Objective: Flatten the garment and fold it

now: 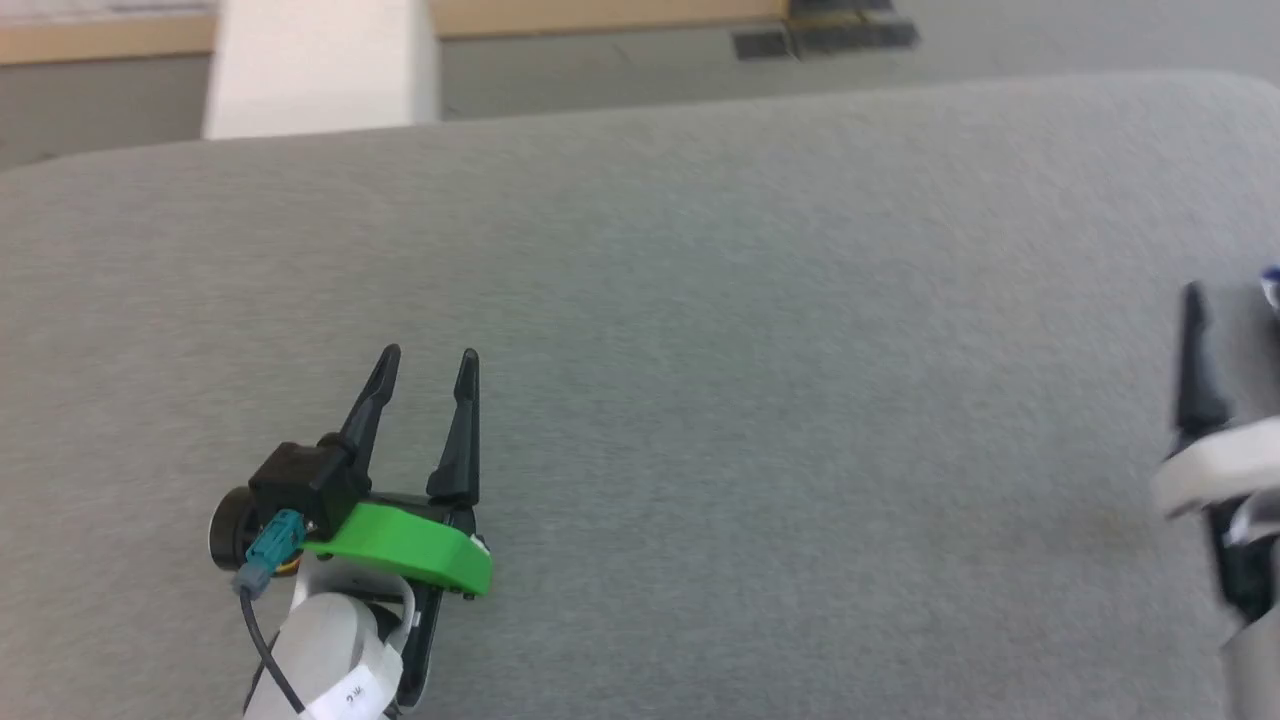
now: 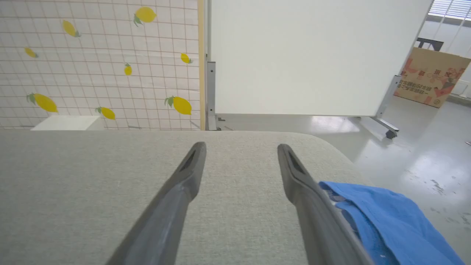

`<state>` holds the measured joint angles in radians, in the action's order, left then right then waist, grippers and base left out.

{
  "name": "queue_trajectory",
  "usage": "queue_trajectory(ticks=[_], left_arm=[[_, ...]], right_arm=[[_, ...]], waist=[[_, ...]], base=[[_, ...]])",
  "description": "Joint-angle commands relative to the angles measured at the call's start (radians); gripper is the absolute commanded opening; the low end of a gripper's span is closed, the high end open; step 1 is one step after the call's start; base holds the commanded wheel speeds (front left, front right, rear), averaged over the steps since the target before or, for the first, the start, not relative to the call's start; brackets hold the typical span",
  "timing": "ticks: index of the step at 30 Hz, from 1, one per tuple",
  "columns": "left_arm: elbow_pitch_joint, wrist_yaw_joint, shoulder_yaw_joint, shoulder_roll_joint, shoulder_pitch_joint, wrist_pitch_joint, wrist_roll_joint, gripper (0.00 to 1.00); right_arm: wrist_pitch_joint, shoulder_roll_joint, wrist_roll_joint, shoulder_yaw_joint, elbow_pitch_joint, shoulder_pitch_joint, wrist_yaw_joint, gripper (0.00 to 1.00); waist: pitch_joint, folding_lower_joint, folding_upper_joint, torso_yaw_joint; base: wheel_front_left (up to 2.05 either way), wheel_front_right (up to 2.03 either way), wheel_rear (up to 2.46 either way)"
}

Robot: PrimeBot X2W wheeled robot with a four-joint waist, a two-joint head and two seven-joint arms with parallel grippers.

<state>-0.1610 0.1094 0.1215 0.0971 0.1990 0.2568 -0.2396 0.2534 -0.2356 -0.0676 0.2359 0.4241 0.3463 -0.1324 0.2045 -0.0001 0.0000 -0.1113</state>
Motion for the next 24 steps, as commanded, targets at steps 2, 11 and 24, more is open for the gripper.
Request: queue_trajectory(ticks=[2,11,24], left_arm=[[-0.002,0.005,-0.008,-0.01,-0.019,0.005,-0.011,1.0],[-0.006,0.01,-0.026,-0.032,-0.052,0.005,0.007,1.0],[-0.025,0.012,-0.047,-0.044,-0.089,0.005,0.033,1.0]], right_arm=[[0.008,0.063,0.001,-0.013,-0.091,-0.067,0.002,1.0],[0.008,0.181,0.036,-0.062,-0.342,-0.284,0.002,1.0],[-0.011,0.185,0.01,-0.138,-0.412,-0.41,0.002,1.0]], waist=[[-0.089,0.0001,0.0,0.096],[-0.117,0.0001,0.0,0.13],[-0.151,0.0001,0.0,0.148]], base=[[0.0,0.0,0.0],[0.0,0.0,0.0],[0.0,0.0,0.0]])
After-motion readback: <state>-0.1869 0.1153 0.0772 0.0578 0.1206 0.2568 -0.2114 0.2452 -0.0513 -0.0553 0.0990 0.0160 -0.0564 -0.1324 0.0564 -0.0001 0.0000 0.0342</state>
